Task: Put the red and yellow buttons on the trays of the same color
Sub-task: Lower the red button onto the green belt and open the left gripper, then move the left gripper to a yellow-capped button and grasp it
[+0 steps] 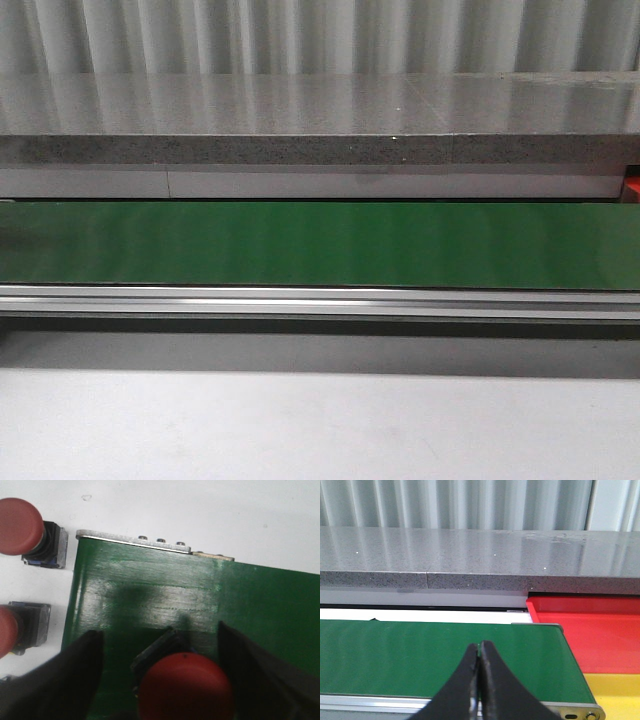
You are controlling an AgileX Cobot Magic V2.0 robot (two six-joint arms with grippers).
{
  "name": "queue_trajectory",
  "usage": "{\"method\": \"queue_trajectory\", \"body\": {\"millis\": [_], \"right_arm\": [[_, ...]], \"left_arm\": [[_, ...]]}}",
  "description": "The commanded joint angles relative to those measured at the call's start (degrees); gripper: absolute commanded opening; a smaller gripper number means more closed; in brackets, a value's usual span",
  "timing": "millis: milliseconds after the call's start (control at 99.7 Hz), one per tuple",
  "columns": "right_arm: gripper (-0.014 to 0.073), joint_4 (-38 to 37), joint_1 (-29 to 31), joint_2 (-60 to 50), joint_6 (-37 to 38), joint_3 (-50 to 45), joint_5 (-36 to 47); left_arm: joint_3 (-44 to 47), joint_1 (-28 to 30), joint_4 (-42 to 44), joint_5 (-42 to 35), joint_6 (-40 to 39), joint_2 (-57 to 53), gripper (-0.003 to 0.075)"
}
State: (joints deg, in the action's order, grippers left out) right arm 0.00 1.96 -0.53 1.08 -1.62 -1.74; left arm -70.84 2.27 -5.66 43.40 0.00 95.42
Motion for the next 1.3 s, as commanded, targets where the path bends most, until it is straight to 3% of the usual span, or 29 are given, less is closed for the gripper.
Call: {"method": "queue_trajectory", "body": {"millis": [0, 291, 481, 882, 1023, 1294], "right_arm": [[-0.0066, -0.61, 0.31, -0.94, -0.29, 0.93, 4.6], [-0.0066, -0.61, 0.31, -0.94, -0.29, 0.93, 4.6], [-0.0066, -0.61, 0.31, -0.94, -0.29, 0.93, 4.6], [-0.0066, -0.61, 0.31, -0.94, -0.29, 0.93, 4.6], [-0.0066, -0.61, 0.31, -0.94, -0.29, 0.93, 4.6], [-0.0066, -0.61, 0.31, -0.94, -0.29, 0.93, 4.6]], "left_arm": [[-2.05, -0.26, -0.66, -1.49, -0.31, -2.83, 0.0654], [-2.05, -0.56, -1.25, -1.75, -1.55, -12.05, 0.067], [0.57, 3.14, -0.45, -1.32, -4.63, -19.98, 0.0669], [23.71, 23.81, 8.33, -6.63, -14.78, -38.04, 0.0669], [29.92, 28.36, 8.33, -11.16, -14.78, -37.98, 0.0669], [32.2, 28.94, 10.9, -14.56, -14.78, -29.99, 0.0669]]}}
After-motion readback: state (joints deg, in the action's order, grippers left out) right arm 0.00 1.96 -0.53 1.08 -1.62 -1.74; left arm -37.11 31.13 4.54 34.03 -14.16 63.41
